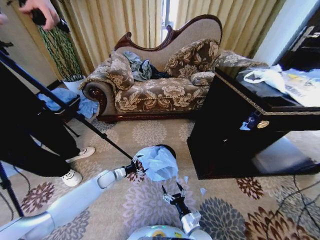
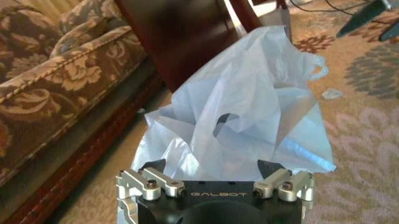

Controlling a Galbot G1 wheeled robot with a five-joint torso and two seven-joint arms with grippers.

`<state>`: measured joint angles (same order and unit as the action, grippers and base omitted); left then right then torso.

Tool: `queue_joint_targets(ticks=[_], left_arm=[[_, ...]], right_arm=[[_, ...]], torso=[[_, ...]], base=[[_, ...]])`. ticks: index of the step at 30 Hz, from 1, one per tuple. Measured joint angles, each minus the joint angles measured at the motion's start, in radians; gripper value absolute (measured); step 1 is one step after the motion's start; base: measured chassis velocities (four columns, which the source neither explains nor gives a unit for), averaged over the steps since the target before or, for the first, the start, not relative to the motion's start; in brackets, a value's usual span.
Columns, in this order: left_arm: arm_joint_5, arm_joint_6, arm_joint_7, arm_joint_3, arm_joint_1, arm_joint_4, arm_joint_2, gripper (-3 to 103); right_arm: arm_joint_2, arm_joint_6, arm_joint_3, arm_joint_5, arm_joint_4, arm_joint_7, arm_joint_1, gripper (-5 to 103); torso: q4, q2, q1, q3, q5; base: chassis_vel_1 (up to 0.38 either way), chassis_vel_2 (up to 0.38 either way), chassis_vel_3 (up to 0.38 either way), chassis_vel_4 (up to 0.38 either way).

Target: Place a garbage bag over the trash bin.

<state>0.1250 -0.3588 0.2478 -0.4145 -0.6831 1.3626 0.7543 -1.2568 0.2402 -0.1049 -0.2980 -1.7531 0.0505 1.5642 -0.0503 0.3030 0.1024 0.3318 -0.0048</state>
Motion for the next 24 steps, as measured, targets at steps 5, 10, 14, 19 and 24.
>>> queue_joint_targets(ticks=[5,10,14,19,24], left_arm=[[-0.009,-0.010,0.012,-0.041,0.068,-0.053,0.036,85],[-0.004,-0.023,0.012,-0.062,0.104,-0.095,0.062,74],[0.014,-0.033,0.010,-0.071,0.125,-0.121,0.080,58],[0.091,-0.030,-0.002,-0.088,0.161,-0.136,0.098,42],[0.187,-0.003,0.002,-0.098,0.195,-0.133,0.103,20]], right_arm=[[-0.002,0.004,-0.010,-0.002,0.005,-0.001,0.001,100],[-0.002,0.007,-0.020,-0.005,0.008,-0.003,0.005,100],[0.002,0.013,-0.027,-0.008,0.011,-0.005,0.007,100],[0.002,0.026,-0.038,-0.004,0.021,-0.013,0.002,100],[0.003,0.035,-0.040,0.005,0.026,-0.017,-0.007,100]], torso=[[-0.0002,0.000,0.000,0.000,0.0000],[-0.0002,0.000,0.000,0.000,0.0000],[0.0001,0.000,0.000,0.000,0.0000],[-0.0001,0.000,0.000,0.000,-0.0002],[-0.0003,0.000,0.000,0.000,0.0000]], base=[[0.000,0.000,0.000,0.000],[0.000,0.000,0.000,0.000],[0.000,0.000,0.000,0.000],[0.000,0.000,0.000,0.000],[0.000,0.000,0.000,0.000]])
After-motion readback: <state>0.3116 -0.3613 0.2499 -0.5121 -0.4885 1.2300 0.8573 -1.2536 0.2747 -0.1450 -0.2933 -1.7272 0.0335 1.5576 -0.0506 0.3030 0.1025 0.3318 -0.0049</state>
